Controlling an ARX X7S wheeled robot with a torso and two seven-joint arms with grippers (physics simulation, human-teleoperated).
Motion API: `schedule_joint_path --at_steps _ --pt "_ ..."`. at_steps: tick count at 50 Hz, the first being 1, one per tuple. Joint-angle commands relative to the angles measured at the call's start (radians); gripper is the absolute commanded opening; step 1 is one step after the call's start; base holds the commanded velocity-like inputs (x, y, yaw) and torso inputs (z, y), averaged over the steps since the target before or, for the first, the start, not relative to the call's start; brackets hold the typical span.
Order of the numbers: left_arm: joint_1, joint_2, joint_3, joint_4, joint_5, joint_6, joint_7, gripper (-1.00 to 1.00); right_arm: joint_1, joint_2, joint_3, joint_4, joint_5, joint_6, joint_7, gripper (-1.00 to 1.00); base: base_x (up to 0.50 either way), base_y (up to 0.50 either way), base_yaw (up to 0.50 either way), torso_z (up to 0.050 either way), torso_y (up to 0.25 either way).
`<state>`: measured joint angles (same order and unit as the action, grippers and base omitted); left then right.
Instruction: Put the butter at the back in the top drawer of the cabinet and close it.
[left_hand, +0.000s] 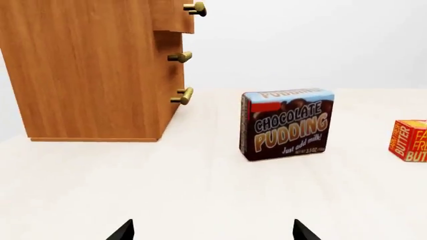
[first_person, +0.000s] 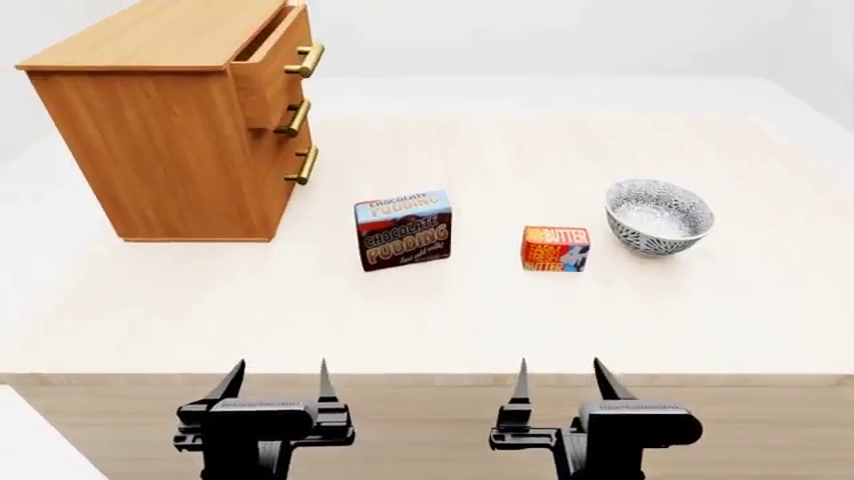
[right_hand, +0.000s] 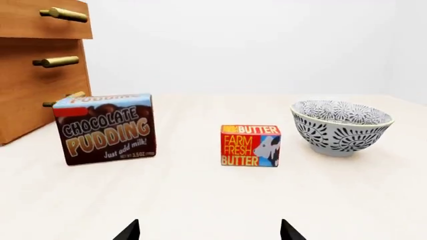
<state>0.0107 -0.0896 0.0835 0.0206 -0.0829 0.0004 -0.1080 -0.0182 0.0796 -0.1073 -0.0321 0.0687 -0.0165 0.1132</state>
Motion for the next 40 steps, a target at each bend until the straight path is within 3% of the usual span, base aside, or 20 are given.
schedule_joint_path --at_steps 1,23,26,30,33,36,40 --pt "0.02 -0.016 0.009 0.027 -0.005 0.009 -0.027 1.0 -0.048 0.013 -0.018 -0.073 -0.01 -0.021 0.036 1.0 0.0 0.0 0.0 0.05 0.0" --pt "0.104 -0.053 0.022 0.192 -0.024 0.047 -0.053 1.0 -0.113 0.046 -0.03 -0.205 -0.004 -0.051 0.086 1.0 0.0 0.0 0.0 0.05 0.0" --pt "0.108 -0.057 0.031 0.201 -0.024 0.045 -0.05 1.0 -0.022 0.093 0.003 -0.412 0.057 0.245 0.08 1.0 0.0 0.0 0.0 0.05 0.0" --pt "0.113 -0.058 0.042 0.203 -0.013 0.051 -0.057 1.0 0.039 0.12 0.022 -0.532 0.099 0.431 0.086 1.0 0.0 0.0 0.0 0.034 0.0" --pt "-0.031 -0.078 0.026 0.246 -0.047 -0.12 -0.054 1.0 0.069 0.132 0.029 -0.582 0.119 0.514 0.091 1.0 0.0 0.0 0.0 0.0 0.0" --pt "-0.09 -0.096 0.018 0.438 -0.079 -0.359 -0.081 1.0 0.102 0.142 0.038 -0.63 0.141 0.59 0.095 1.0 0.0 0.0 0.0 0.0 0.0" --pt "-0.145 -0.108 0.001 0.535 -0.113 -0.515 -0.098 1.0 0.135 0.15 0.048 -0.676 0.166 0.66 0.099 1.0 0.0 0.0 0.0 0.0 0.0"
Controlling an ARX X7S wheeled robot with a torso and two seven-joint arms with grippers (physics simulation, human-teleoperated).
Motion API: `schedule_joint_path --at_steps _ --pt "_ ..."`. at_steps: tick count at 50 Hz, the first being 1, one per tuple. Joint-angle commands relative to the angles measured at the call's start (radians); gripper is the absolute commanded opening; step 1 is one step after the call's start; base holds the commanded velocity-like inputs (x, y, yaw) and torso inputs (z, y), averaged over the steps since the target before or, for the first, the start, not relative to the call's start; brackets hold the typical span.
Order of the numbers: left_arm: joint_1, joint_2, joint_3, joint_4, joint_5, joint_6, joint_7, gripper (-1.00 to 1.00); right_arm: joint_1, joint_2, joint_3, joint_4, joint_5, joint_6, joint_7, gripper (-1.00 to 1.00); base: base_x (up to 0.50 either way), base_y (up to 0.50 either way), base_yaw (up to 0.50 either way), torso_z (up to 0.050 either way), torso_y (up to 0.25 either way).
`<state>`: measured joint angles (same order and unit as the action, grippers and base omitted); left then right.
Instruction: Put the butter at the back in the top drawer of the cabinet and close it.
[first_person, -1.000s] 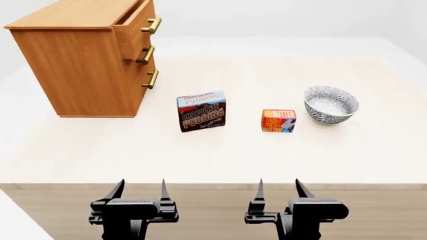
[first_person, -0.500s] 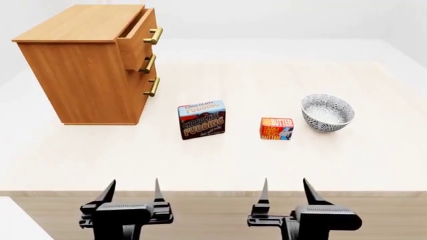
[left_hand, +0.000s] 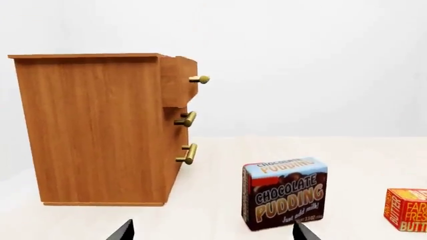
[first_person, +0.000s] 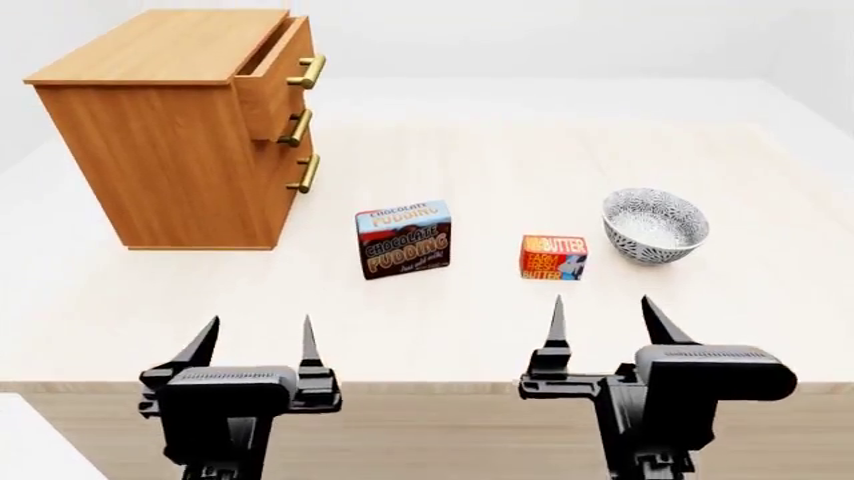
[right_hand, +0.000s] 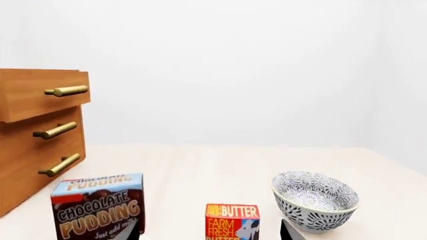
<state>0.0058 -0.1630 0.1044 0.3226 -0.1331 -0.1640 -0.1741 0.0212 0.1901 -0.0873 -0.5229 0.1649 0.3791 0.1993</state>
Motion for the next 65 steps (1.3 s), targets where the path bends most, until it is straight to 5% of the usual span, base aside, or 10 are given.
schedule_joint_path --at_steps 1,20,65 --pt "-0.158 -0.038 -0.025 0.245 -0.073 -0.385 -0.034 1.0 0.105 0.041 0.031 -0.2 0.078 0.283 0.014 1.0 0.0 0.0 0.0 0.0 0.0" --pt "-0.3 -0.057 -0.035 0.32 -0.113 -0.603 -0.073 1.0 0.266 0.041 0.067 -0.347 0.183 0.54 0.05 1.0 0.0 0.0 0.0 0.0 0.0" --pt "-0.251 -0.08 -0.029 0.439 -0.141 -0.618 -0.107 1.0 0.247 0.059 0.082 -0.401 0.227 0.521 0.073 1.0 0.47 0.0 0.0 0.0 0.0"
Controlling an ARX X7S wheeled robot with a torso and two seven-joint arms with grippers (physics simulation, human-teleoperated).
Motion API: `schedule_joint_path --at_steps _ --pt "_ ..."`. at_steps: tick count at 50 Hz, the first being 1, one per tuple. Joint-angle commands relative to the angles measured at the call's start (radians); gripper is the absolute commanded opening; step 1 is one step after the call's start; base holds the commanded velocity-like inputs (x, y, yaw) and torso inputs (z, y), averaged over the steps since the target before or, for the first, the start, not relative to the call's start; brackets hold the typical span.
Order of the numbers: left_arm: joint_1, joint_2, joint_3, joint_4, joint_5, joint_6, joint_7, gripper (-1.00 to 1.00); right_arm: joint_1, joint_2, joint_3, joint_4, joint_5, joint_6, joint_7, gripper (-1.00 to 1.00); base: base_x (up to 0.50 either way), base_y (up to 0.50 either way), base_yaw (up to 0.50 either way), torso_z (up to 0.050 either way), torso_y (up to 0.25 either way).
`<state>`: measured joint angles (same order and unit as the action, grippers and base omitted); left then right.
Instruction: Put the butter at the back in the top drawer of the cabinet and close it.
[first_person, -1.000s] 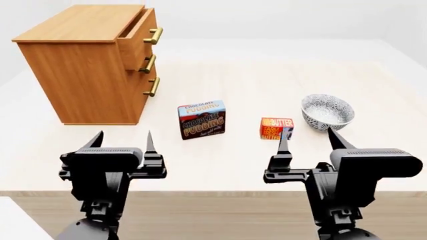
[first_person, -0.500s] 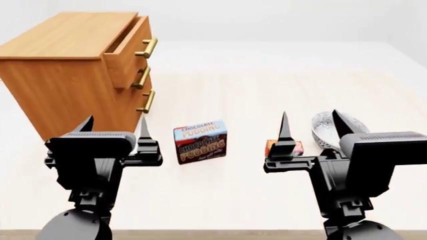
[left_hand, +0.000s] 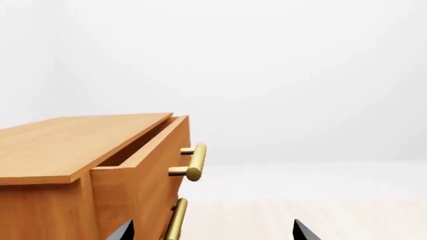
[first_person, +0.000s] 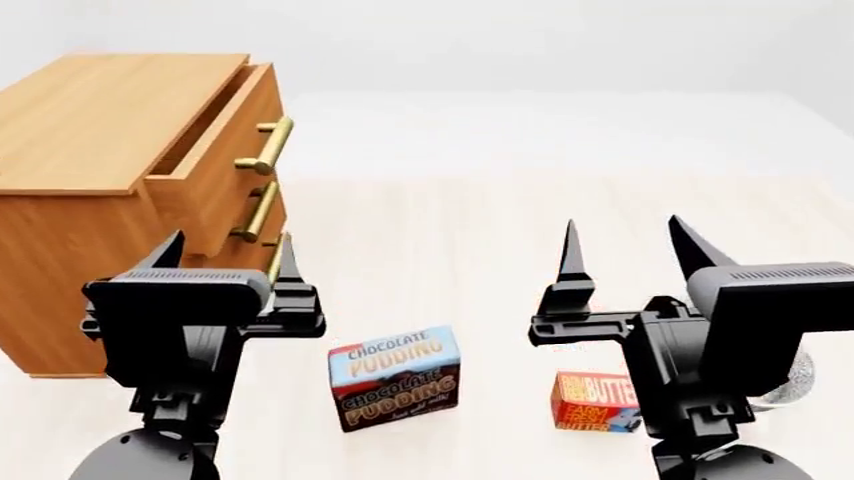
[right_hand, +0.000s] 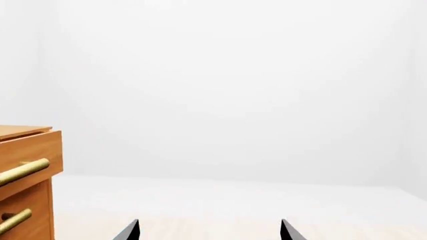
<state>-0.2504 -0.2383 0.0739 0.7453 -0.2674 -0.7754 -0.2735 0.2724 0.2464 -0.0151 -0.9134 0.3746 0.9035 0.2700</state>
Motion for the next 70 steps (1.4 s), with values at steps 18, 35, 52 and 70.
schedule_joint_path --at_steps 18,35,52,70 --pt "0.012 -0.012 0.004 0.035 -0.019 -0.015 -0.017 1.0 -0.021 0.009 0.006 -0.021 0.018 -0.038 0.014 1.0 0.12 0.0 0.0 0.0 0.0" --pt "0.035 -0.031 -0.002 0.106 -0.047 -0.054 -0.023 1.0 -0.041 0.019 0.012 -0.03 0.029 -0.063 0.02 1.0 0.11 0.0 0.0 0.0 0.001" --pt "-0.215 -0.036 -0.182 0.3 -0.272 -0.49 -0.123 1.0 -0.04 0.03 0.048 -0.072 0.081 -0.019 0.039 1.0 0.0 0.0 0.0 0.0 0.0" --pt "-0.936 -0.221 -0.124 -0.316 -1.378 -0.772 -0.963 1.0 -0.017 0.047 0.067 -0.084 0.141 0.028 0.065 1.0 0.0 0.0 0.0 0.0 0.0"
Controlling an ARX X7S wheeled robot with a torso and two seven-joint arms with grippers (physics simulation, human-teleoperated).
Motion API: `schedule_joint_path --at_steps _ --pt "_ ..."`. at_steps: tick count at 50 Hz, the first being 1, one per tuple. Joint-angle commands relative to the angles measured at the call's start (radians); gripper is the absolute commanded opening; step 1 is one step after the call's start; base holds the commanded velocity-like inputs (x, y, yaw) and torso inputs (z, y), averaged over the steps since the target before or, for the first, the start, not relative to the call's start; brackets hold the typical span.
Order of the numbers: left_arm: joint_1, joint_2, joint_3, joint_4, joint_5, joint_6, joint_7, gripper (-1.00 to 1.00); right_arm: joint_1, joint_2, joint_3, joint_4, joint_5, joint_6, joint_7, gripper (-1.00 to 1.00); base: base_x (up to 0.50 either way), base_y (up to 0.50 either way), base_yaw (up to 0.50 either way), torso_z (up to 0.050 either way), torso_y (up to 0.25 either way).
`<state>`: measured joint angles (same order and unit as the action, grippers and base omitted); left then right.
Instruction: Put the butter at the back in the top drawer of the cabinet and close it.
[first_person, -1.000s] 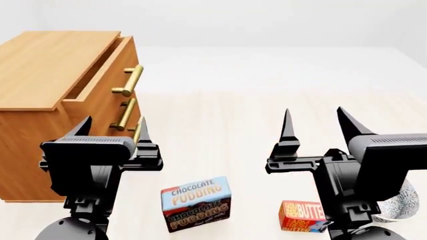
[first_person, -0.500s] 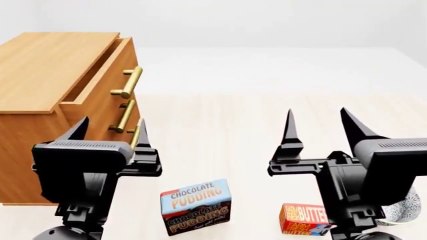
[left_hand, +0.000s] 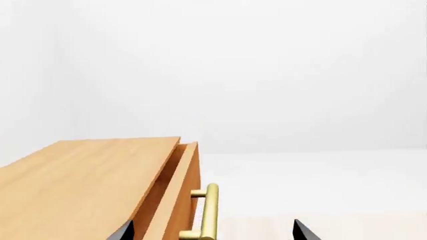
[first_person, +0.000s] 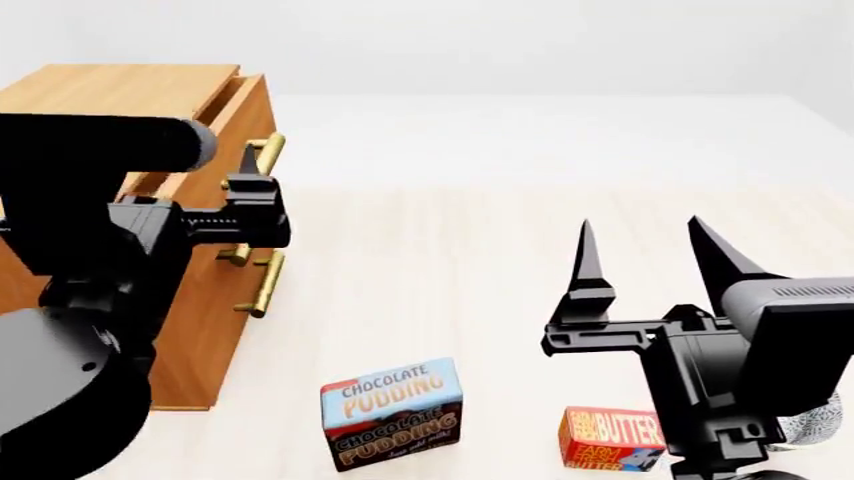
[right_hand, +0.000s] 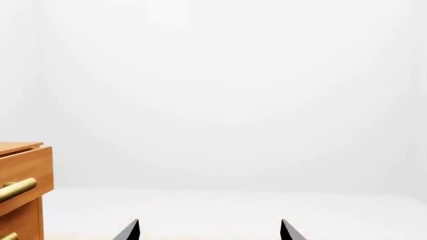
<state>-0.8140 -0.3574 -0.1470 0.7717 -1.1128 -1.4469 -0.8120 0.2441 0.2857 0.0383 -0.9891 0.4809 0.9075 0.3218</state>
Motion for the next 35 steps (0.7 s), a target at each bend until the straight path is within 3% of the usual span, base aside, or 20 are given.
schedule_joint_path --at_steps 1,5,11,20,29,34,35 --pt "-0.411 -0.105 0.123 -0.395 -0.552 -0.098 -0.439 1.0 0.012 0.009 0.015 -0.008 0.037 0.025 0.014 1.0 0.0 0.0 0.0 0.0 0.0" --pt "-0.541 -0.111 0.21 -0.546 -0.517 -0.095 -0.422 1.0 0.011 0.012 0.018 -0.009 0.047 0.025 0.017 1.0 0.0 0.0 0.0 0.0 0.0" --pt "-0.748 -0.109 0.375 -0.797 -0.401 -0.102 -0.278 1.0 0.01 0.018 0.021 -0.01 0.062 0.025 0.022 1.0 0.0 0.0 0.0 0.0 0.0" --pt "-1.032 -0.051 0.686 -1.232 -0.166 -0.085 0.049 1.0 0.013 0.028 0.015 -0.001 0.07 0.019 0.029 1.0 0.0 0.0 0.0 0.0 0.0" --pt "-1.287 0.096 1.049 -1.709 0.077 0.0 0.536 1.0 0.015 0.039 0.004 0.001 0.075 0.017 0.037 1.0 0.0 0.0 0.0 0.0 0.0" --pt "-1.375 0.29 1.378 -2.07 0.312 0.115 1.037 1.0 0.011 0.043 -0.006 0.014 0.069 0.003 0.037 1.0 0.0 0.0 0.0 0.0 0.0" --pt "-1.374 0.299 1.382 -2.079 0.35 0.102 1.08 1.0 0.01 0.044 -0.007 0.015 0.069 0.002 0.038 1.0 0.0 0.0 0.0 0.0 0.0"
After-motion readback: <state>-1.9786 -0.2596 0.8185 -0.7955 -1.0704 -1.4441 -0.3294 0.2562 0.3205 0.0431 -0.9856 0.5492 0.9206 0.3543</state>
